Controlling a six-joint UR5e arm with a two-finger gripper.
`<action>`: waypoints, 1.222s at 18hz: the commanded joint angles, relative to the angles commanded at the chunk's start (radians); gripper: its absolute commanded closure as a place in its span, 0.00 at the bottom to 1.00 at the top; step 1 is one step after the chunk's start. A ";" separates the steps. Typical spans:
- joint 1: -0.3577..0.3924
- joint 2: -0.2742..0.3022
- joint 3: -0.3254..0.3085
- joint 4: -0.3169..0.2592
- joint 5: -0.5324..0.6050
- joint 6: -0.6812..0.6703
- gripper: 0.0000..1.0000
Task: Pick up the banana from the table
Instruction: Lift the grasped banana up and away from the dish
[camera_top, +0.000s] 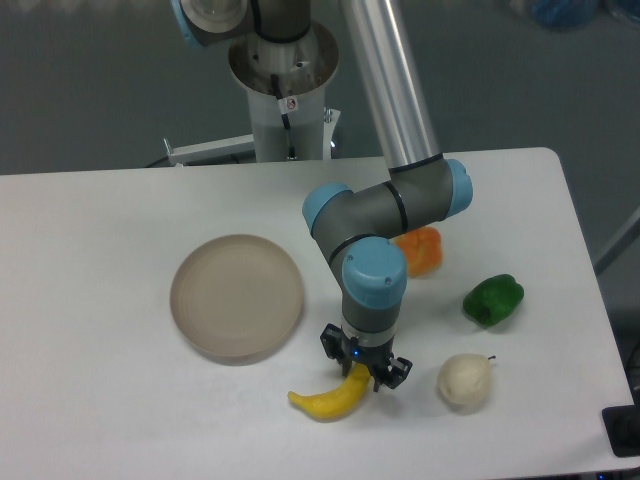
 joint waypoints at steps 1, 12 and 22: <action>0.000 0.002 0.000 0.000 -0.002 0.002 0.71; 0.093 0.139 0.017 -0.031 0.003 0.199 0.72; 0.184 0.206 0.109 -0.161 0.101 0.370 0.72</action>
